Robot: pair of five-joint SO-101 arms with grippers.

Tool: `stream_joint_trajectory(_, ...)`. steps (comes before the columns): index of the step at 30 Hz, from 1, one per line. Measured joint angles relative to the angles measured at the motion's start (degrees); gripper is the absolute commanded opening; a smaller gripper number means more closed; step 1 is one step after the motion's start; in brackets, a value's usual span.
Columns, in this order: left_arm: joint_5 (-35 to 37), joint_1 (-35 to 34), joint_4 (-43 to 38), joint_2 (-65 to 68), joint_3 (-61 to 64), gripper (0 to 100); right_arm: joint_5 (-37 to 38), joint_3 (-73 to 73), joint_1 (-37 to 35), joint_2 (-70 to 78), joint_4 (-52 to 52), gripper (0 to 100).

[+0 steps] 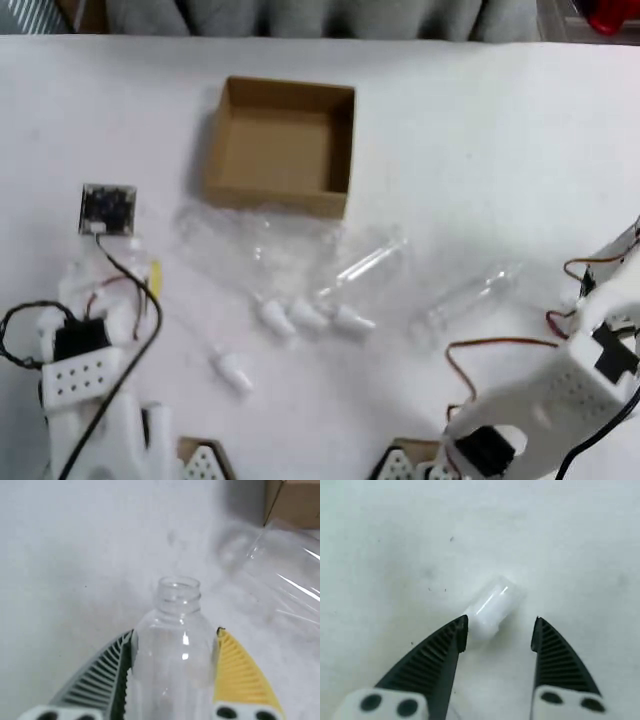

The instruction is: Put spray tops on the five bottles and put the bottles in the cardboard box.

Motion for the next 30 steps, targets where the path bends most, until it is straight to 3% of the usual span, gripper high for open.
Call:
stream_joint_trajectory(12, 0.0, 0.0, 0.0, 0.0, 0.0, 3, -1.41, -3.78, -2.64, 6.77, -0.53, 16.8)
stream_joint_trajectory(17, 0.0, 0.0, 0.0, 0.0, 0.0, 3, 2.81, -3.78, -2.9, 7.21, -0.26, 0.5)
stream_joint_trajectory(21, 0.0, 0.0, 0.0, 0.0, 0.88, 3, 8.88, -5.1, -2.99, 7.21, -2.11, 1.6)
stream_joint_trajectory(30, 0.0, 0.0, 0.0, 0.0, 0.88, 3, 10.99, -19.16, 2.02, 7.3, -0.35, 1.6)
